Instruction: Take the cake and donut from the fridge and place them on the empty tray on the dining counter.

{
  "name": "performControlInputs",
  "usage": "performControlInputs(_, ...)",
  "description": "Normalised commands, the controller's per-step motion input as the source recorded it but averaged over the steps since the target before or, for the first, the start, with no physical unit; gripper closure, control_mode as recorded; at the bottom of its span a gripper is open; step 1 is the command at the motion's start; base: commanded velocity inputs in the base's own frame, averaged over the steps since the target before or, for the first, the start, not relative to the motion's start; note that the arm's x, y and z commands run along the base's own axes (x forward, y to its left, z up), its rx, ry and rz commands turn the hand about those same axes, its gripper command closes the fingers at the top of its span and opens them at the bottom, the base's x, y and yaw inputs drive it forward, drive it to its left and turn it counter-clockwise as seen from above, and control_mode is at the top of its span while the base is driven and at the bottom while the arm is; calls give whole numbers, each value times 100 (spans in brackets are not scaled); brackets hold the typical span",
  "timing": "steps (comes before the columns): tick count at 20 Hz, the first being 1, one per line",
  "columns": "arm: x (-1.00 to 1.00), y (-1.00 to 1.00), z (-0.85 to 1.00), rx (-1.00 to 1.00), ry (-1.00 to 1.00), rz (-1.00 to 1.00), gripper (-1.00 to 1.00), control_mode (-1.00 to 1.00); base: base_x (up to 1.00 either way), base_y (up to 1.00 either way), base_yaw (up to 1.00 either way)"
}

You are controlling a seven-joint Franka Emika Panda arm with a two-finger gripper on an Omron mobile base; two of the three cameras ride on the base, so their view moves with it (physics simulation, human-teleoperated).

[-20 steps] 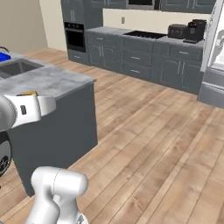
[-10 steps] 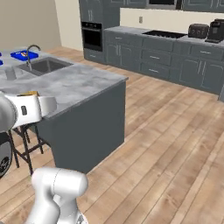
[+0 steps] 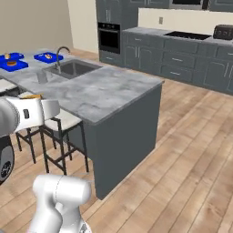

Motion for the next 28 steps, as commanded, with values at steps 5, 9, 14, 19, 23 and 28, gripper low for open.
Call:
performControlInputs(5,0,0,0,0,0,0,100,100,-21,100,0)
performControlInputs(9,0,0,0,0,0,0,100,100,33,100,-4)
performControlInputs(14,0,0,0,0,0,0,100,100,53,100,-45)
performControlInputs(19,0,0,0,0,0,0,100,100,17,100,-53)
performControlInputs(23,0,0,0,0,0,0,100,100,0,100,-42)
performControlInputs(28,0,0,0,0,0,0,100,100,0,100,-28)
